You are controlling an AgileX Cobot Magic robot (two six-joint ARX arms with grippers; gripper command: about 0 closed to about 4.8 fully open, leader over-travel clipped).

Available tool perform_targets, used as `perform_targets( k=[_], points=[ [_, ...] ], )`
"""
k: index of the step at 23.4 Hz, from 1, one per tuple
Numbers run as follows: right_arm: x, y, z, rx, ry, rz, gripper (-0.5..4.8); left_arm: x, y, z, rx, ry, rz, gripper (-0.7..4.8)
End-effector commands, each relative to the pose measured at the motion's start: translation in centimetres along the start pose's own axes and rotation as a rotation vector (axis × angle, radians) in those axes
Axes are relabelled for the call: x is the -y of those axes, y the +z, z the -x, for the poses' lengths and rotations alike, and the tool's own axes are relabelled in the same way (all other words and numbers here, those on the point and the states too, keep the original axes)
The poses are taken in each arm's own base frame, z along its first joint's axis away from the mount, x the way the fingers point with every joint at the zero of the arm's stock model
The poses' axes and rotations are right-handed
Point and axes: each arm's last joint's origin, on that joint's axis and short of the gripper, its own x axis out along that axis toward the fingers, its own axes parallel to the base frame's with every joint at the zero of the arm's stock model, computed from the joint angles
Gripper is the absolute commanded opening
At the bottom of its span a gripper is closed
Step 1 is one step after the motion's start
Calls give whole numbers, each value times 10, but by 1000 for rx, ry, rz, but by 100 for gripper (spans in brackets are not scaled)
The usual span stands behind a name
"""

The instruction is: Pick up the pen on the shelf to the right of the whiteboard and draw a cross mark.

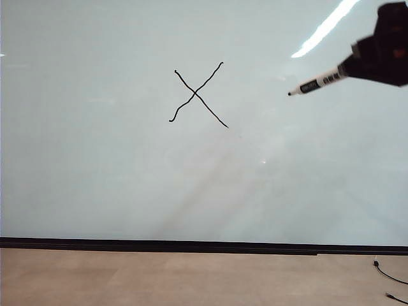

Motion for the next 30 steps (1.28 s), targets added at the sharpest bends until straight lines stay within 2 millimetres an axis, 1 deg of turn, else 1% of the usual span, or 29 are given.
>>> perform_targets(
  k=[1, 10, 12, 24, 30],
  points=[
    [0, -4, 3, -3, -6, -3, -5, 0, 2, 0, 11, -4, -4, -5],
    [1, -23, 17, 19, -11, -28, -5, 0, 2, 0, 12, -4, -4, -4],
    [2, -27, 21, -22, -3, -15, -5, 0, 2, 0, 12, -4, -4, -4],
    [12, -32, 45, -42, -45, -32, -5, 0, 2, 0, 11, -4, -4, -4],
    [14, -34, 44, -53, -63, -37, -5, 0, 2, 0, 11, -1, -4, -4]
  ],
)
